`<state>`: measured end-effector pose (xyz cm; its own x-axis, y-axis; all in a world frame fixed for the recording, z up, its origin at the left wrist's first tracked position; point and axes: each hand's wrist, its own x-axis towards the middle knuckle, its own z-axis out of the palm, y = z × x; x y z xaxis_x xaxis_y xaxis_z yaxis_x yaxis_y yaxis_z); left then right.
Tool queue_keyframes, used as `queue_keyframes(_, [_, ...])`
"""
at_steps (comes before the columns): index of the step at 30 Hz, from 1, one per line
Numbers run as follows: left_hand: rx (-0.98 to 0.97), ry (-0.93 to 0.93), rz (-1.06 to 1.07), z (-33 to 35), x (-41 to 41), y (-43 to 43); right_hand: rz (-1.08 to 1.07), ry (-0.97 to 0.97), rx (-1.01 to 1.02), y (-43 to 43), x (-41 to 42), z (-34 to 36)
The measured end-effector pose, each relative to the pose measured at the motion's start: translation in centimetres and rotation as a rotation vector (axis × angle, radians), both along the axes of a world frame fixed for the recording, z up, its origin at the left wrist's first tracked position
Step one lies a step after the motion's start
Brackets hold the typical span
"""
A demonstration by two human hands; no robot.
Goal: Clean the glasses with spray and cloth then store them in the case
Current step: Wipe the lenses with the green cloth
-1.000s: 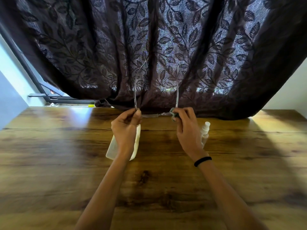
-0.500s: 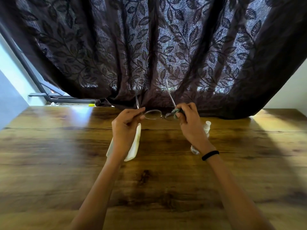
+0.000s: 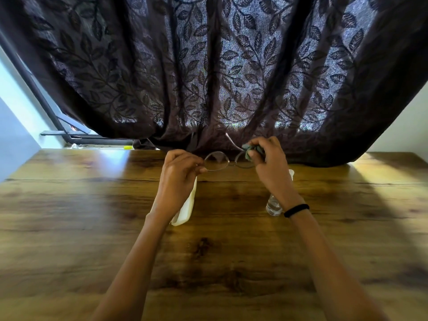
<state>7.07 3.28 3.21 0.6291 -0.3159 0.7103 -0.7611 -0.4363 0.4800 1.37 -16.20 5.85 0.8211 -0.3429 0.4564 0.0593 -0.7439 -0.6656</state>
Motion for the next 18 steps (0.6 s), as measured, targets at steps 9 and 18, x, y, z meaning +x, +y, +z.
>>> queue_keyframes(9, [-0.229, 0.187, 0.108, 0.8, -1.5, -1.8, 0.101, -0.250, -0.013, 4.2, -0.6, 0.4])
queue_keyframes(18, [-0.300, 0.173, 0.122, 1.0, -1.9, -2.0, 0.187, -0.246, -0.255, 7.0, -1.4, -0.7])
